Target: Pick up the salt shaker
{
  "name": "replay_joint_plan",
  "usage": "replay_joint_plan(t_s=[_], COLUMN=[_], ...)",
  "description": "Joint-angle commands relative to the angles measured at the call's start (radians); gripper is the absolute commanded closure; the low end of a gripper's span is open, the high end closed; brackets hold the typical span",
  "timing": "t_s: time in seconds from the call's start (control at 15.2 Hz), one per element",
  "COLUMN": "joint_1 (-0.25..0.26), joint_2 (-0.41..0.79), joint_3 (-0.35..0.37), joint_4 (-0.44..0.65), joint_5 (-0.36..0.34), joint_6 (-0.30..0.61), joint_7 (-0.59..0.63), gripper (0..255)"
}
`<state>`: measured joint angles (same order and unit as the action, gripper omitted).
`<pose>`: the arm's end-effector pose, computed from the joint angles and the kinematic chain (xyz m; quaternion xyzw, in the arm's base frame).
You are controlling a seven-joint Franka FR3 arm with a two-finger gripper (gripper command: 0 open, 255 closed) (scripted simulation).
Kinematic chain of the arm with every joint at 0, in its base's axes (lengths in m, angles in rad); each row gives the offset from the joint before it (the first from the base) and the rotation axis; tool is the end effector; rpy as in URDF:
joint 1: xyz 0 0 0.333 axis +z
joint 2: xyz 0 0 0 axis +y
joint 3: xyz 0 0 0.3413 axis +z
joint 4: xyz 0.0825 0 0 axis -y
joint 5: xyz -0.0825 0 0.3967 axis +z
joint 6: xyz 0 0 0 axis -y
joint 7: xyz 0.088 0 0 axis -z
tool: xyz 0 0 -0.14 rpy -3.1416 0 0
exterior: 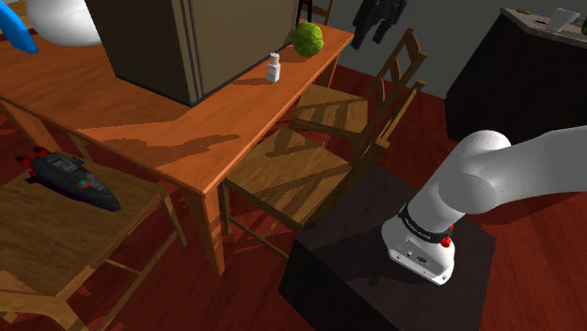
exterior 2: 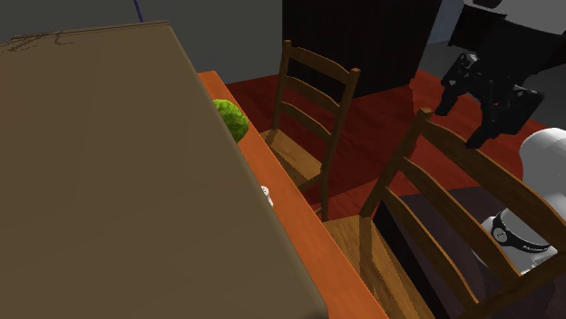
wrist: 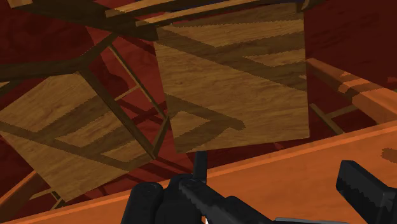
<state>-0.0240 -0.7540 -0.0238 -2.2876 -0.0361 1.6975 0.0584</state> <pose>0.3289 -0.0228 0.6116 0.9954 -0.0495 0.0819 0.0092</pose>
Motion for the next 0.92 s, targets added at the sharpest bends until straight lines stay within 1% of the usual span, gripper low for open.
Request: replay_joint_plan(t_s=[0.0, 0.4, 0.86], joint_1=[0.0, 0.0, 0.006], joint_2=[0.0, 0.175, 0.409], joint_3=[0.0, -0.027, -0.058], joint_4=[0.0, 0.009, 0.085], joint_5=[0.0, 0.011, 0.041], joint_6=[0.0, 0.192, 0.379], joint_7=[0.0, -0.012, -0.036], gripper=[0, 0, 0])
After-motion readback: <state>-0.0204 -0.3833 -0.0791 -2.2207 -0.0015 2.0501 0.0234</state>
